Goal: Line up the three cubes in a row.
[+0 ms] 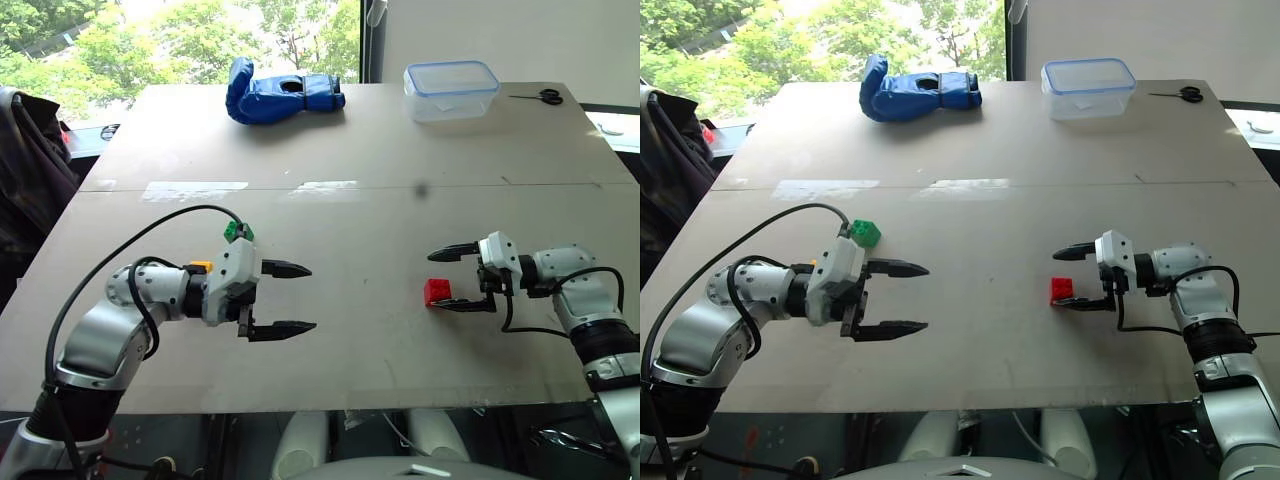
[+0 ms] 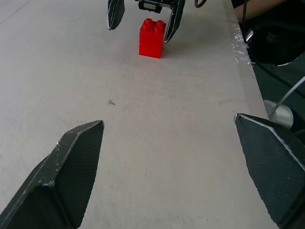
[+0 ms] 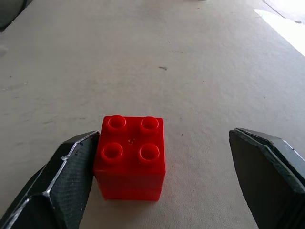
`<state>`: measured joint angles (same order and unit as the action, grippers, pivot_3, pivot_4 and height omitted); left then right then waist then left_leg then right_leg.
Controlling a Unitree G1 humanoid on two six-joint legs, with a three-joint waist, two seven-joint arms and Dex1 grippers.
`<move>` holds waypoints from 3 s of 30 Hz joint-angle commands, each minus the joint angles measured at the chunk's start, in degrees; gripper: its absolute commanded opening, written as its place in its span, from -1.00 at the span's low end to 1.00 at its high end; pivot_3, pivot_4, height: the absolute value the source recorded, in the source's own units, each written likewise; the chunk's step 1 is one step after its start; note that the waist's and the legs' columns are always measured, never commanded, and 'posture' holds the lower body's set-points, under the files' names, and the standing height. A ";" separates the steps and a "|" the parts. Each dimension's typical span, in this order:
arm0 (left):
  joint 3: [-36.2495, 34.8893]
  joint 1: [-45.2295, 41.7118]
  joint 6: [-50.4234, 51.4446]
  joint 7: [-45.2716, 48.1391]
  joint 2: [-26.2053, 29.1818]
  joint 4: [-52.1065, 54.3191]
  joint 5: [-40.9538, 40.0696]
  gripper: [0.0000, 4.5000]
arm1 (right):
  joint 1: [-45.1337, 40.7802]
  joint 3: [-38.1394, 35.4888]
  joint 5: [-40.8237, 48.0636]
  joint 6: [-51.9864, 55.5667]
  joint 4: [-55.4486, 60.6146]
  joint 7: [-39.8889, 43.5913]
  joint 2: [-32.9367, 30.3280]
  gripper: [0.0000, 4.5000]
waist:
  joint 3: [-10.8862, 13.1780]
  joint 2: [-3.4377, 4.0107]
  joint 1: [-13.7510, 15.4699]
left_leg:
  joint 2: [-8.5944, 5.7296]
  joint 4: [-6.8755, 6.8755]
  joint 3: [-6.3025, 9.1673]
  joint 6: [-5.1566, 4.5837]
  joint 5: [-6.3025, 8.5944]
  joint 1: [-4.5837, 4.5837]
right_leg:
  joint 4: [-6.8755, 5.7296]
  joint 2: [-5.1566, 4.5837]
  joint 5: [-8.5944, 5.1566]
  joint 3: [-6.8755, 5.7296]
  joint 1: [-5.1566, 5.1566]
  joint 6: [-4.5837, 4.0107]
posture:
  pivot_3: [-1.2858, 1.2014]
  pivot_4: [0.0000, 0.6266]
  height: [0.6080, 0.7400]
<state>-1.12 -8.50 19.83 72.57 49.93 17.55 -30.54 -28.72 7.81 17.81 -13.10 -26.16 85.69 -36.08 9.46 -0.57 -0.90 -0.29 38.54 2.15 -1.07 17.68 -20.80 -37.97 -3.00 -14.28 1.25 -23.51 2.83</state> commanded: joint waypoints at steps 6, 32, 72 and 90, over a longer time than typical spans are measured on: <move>-10.91 5.65 -6.17 -11.63 -5.35 -2.30 2.82 1.00 | 9.12 -7.63 10.19 16.16 22.85 -5.01 -6.74 0.98 | 0.02 0.02 0.22 | -0.02 -0.04 0.05 -0.01 0.01 -0.07 | 0.03 -0.12 0.00 -0.06 -0.03 0.00 | 0.03 -0.52 1.00; -21.54 17.06 -15.41 -33.71 -17.35 -14.21 12.14 1.00 | 24.23 -15.62 19.65 29.64 53.79 -26.44 -4.64 0.98 | -0.04 -0.23 0.34 | -0.22 0.00 0.45 0.01 0.01 -0.02 | 0.10 -0.32 0.01 -0.43 0.20 0.01 | 0.03 -0.52 1.00; -9.63 -2.76 4.84 -50.60 -18.34 -8.26 19.61 1.00 | 26.43 -15.55 16.97 27.41 52.45 -24.34 -4.49 0.98 | -0.03 -0.25 0.10 | -0.40 -0.01 0.72 0.06 -0.02 -0.01 | 0.09 -0.33 0.01 -0.63 0.31 0.03 | 0.03 -0.52 1.00; -6.94 -4.59 8.39 -50.71 -18.65 -13.25 22.76 0.89 | 27.82 -16.90 17.03 27.42 53.45 -25.36 -4.96 1.00 | -0.04 -0.23 0.24 | -0.35 -0.01 0.77 0.19 -0.10 0.03 | 0.03 -0.29 0.01 -0.58 0.30 0.02 | 0.03 -0.52 1.00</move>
<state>-8.84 -13.15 25.60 21.71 30.56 5.63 -8.75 -1.19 -7.27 34.27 15.22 25.30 60.64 -40.55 9.43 -0.80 -0.66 -0.65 38.52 2.93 -0.87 17.58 -20.77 -37.94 -3.29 -14.27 0.66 -23.20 2.86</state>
